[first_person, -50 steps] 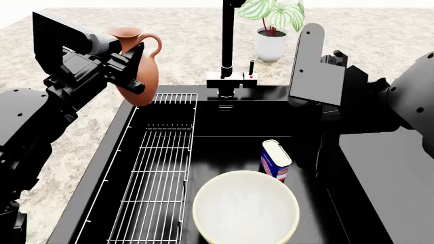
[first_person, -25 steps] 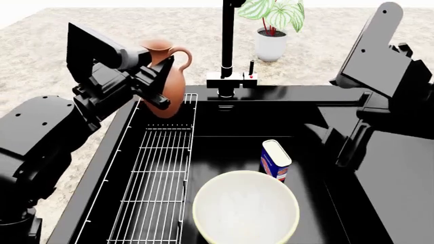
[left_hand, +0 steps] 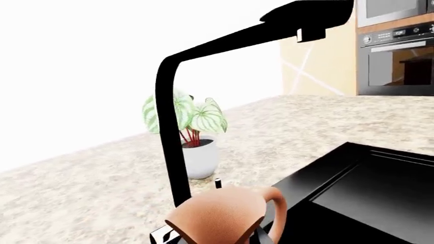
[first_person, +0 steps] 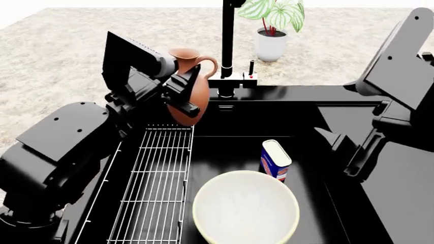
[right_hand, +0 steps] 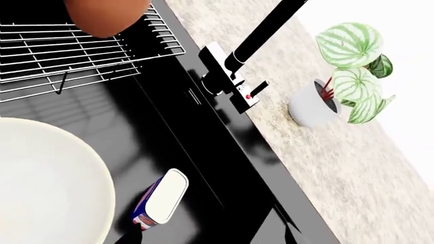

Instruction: Pick the jug and bowl and place them in the sink. Then turn on the water.

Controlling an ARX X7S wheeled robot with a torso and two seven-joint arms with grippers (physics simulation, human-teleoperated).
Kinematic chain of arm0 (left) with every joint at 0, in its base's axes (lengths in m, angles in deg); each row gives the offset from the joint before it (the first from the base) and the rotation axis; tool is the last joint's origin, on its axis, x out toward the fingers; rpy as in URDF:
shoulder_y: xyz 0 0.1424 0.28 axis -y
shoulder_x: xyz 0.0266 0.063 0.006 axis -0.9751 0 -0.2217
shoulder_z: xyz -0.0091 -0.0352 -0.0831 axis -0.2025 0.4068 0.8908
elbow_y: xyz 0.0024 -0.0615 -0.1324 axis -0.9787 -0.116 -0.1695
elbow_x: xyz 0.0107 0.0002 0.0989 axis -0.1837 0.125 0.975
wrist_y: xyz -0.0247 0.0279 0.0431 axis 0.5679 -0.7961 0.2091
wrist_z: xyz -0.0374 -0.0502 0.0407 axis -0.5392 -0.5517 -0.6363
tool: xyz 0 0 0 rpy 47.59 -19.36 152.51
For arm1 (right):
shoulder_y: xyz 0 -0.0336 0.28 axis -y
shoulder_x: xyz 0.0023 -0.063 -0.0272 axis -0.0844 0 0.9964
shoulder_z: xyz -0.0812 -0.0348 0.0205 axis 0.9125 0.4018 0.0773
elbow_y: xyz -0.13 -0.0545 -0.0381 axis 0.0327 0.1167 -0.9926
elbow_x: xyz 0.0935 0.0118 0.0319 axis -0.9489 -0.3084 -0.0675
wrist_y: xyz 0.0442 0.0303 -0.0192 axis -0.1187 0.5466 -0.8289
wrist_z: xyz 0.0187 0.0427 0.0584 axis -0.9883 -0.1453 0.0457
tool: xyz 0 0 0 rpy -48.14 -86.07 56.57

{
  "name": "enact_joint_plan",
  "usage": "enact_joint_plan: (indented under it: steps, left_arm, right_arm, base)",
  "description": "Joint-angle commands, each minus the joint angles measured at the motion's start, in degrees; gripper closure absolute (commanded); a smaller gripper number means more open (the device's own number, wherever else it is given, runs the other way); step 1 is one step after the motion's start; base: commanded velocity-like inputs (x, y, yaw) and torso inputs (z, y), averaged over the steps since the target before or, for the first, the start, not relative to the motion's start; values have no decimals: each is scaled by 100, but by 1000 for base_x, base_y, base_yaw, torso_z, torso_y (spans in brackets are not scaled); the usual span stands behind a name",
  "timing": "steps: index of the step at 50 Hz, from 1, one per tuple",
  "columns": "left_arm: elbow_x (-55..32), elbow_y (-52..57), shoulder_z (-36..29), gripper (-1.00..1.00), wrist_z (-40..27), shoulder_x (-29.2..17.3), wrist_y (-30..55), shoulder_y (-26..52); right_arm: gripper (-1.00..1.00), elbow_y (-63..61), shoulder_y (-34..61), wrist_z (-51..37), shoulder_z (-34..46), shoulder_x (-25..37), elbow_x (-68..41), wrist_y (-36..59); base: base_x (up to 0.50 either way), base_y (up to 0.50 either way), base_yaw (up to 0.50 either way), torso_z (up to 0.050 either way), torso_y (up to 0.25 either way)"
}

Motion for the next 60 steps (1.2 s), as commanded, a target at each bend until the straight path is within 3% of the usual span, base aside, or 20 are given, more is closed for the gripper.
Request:
enact_joint_plan:
  steps: [1, 27, 60]
  left_arm:
    - [20, 149, -96, 100, -417, 351, 114, 143]
    - [564, -1147, -651, 100, -670, 1103, -154, 465]
    - [731, -3700, -944, 100, -195, 2143, -1649, 834]
  right_arm:
    - [-100, -99, -153, -250, -386, 55, -242, 144]
    - [-100, -197, -234, -780, -1024, 66, -736, 466]
    - [-100, -68, -102, -904, -829, 274, -913, 388]
  base:
    - [0, 0, 0, 0, 0]
    - [0, 0, 0, 0, 2]
    - [0, 0, 0, 1, 2]
